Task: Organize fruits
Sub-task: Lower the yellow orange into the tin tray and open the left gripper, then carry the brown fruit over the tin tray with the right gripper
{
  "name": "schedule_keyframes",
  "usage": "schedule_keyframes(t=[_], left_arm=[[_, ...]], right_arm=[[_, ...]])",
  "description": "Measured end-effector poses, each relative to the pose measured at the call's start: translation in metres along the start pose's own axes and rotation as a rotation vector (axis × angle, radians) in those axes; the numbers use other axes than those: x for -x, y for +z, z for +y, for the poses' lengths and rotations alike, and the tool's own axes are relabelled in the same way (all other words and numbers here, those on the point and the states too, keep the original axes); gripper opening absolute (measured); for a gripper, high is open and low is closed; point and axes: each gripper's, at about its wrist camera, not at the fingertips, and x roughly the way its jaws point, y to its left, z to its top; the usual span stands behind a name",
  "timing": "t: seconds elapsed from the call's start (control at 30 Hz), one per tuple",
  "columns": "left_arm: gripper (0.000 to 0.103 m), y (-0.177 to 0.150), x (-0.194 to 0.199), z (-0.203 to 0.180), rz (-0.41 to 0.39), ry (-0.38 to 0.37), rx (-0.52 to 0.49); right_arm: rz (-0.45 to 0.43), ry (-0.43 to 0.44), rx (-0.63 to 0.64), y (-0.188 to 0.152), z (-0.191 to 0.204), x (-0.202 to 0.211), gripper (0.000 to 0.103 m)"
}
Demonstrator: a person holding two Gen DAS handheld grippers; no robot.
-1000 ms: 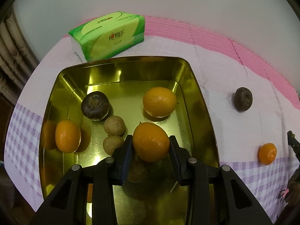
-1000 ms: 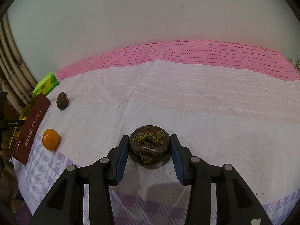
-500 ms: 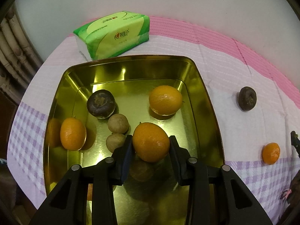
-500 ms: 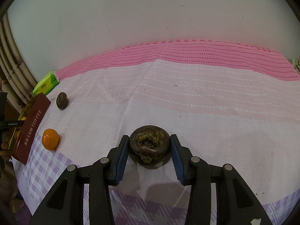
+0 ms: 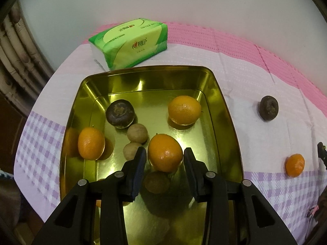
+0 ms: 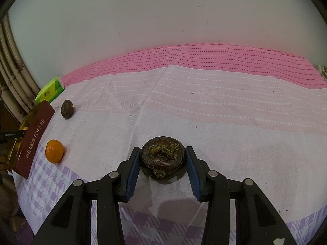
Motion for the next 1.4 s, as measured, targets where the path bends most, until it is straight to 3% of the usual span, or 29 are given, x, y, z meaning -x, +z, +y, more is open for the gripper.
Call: schedule_keyframes(t=[0.37, 0.93, 1.1, 1.4], left_arm=[[0.042, -0.025, 0.035, -0.012, -0.02, 0.009, 0.008], [0.085, -0.078, 0.108, -0.008, -0.101, 0.062, 0.076], [0.092, -0.092, 0.122, -0.002, -0.118, 0.066, 0.088], [0.097, -0.111, 0.137, 0.013, -0.129, 0.0, 0.178]], right_arm=[[0.003, -0.007, 0.008, 0.0, 0.0, -0.002, 0.041], [0.021, -0.067, 0.067, 0.002, 0.013, -0.006, 0.042], [0.051, -0.078, 0.085, -0.003, 0.022, -0.001, 0.041], [0.076, -0.018, 0.045, -0.025, 0.036, 0.029, 0.04]])
